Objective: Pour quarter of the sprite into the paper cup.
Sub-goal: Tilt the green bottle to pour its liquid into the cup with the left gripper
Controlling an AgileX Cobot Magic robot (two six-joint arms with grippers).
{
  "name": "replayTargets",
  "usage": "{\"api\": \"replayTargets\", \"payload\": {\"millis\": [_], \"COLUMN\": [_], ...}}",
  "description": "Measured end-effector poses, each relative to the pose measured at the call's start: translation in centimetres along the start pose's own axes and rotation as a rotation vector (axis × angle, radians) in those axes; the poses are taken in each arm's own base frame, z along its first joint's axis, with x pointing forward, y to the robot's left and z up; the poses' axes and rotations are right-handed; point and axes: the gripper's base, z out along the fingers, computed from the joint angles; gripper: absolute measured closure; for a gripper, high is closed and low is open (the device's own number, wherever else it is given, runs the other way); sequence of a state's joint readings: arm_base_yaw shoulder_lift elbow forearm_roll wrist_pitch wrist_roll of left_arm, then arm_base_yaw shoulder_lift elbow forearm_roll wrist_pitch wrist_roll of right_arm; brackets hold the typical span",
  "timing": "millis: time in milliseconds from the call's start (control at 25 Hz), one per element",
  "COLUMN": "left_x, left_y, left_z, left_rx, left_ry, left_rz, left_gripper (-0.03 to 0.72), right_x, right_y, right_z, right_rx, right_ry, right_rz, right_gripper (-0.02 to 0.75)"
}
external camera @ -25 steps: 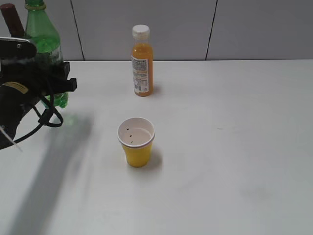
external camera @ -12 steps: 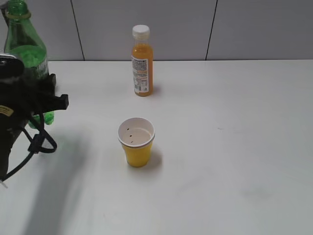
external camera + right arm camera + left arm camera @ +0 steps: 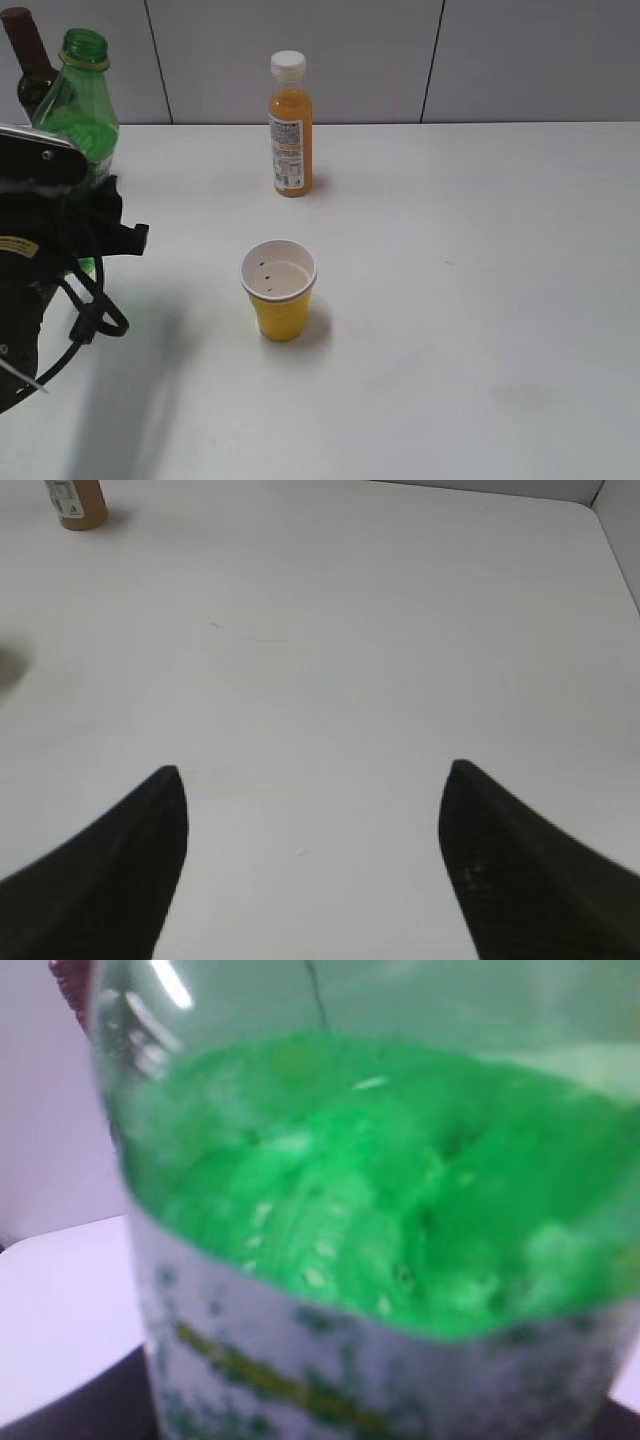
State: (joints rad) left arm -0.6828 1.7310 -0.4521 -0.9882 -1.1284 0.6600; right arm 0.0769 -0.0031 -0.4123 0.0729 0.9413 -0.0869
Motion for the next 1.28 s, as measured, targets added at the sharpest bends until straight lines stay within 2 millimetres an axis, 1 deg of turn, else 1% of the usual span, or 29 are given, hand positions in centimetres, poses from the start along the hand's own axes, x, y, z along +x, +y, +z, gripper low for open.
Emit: {"api": "replayTargets", "payload": {"millis": [240, 440, 680, 960, 1120, 1280], "left_x": [0.2, 1.1, 1.3, 1.0, 0.9, 0.9], "left_y": [0.2, 0.7, 0.7, -0.3, -0.5, -0.5], "left_z": [-0.1, -0.6, -0.9, -1.4, -1.5, -1.5], "left_rx": [-0.012, -0.015, -0.005, 0.047, 0.06, 0.061], "left_ry": [0.004, 0.022, 0.023, -0.015, -0.034, -0.038], "left_rz": [0.106, 0.144, 0.194, 0.367, 0.498, 0.54], "left_gripper": [0.237, 0.237, 0.237, 0.237, 0.237, 0.237], "right_x": [0.0, 0.0, 0.0, 0.0, 0.0, 0.0], "right_y": [0.0, 0.0, 0.0, 0.0, 0.0, 0.0], "right_z": [0.0, 0.0, 0.0, 0.0, 0.0, 0.0], "right_rx": [0.0, 0.0, 0.0, 0.0, 0.0, 0.0], "right_ry": [0.0, 0.0, 0.0, 0.0, 0.0, 0.0], "right_rz": [0.0, 0.0, 0.0, 0.0, 0.0, 0.0], "right_gripper": [0.146, 0.146, 0.146, 0.146, 0.146, 0.146]}}
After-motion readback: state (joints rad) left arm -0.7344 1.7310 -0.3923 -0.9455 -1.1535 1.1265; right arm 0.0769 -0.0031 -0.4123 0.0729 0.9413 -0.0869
